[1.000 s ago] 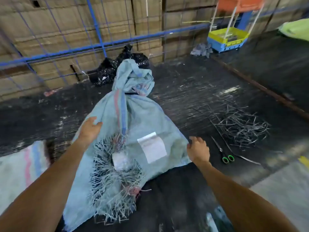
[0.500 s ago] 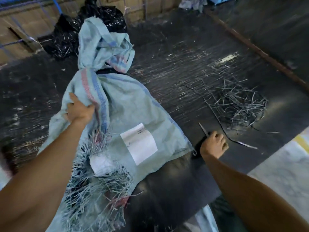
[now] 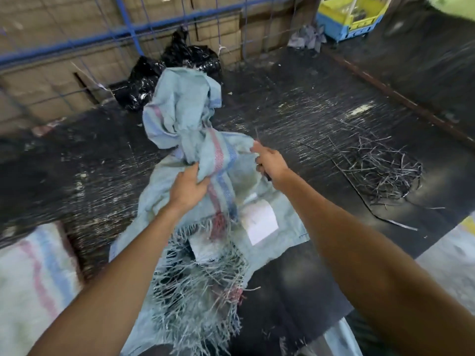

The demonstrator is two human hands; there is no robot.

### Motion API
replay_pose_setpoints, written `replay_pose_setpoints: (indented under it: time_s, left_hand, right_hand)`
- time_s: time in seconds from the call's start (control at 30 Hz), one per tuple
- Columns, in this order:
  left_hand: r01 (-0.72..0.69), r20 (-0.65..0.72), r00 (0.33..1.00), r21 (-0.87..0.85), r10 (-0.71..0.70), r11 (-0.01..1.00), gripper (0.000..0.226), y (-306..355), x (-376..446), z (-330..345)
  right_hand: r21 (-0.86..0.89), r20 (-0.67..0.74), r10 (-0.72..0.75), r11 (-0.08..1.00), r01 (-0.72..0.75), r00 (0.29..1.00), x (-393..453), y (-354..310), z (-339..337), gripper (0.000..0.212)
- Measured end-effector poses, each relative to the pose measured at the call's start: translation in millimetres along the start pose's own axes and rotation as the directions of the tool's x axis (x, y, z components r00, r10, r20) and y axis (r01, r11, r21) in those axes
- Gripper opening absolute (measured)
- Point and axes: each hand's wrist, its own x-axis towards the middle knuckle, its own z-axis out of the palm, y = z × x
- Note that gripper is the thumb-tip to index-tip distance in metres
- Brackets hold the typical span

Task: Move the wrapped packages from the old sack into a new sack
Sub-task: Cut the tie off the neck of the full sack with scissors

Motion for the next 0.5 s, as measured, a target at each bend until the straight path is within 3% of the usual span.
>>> replay_pose_setpoints:
  time_s: [0.13,0.3,0.37,0.43,0.5]
  left_hand:
    - [-0.179,0.105,0.981,0.159,0.164,0.971,0.036,2.1,-42.2,-4.4]
    - [-0.409,0.259,0.907,0.353,0.332,0.842,0.019,7.2,-87.0,-10.1]
    - [-0.447,0.356,0.875,0.333,0.329,0.830,0.025,7.5,-96.2,-16.4]
    - [-0.240,0.324,0.921,0.031,0.217,0.970,0.044,12.6,-100.9,-28.6]
    - [0.006,0.036,0.999,-0.355,0.007,0.935,0.058,19.5,-87.8,-38.7]
  right_hand:
    - [-0.066,0.085,-0.132,0.988,0.137,0.988,-15.0,-39.0,41.3,0.044]
    - [-0.145,0.326,-0.101,0.977,0.155,0.940,-34.8,-34.5,47.4,0.026]
    - [-0.027,0.360,-0.149,0.985,0.170,0.921,-45.1,-32.0,43.1,0.008]
    - [0.071,0.431,-0.175,0.985,0.160,0.885,-53.0,-35.2,34.6,0.006]
    - [0.123,0.484,-0.176,0.983,0.133,0.857,-60.7,-41.8,24.2,0.009]
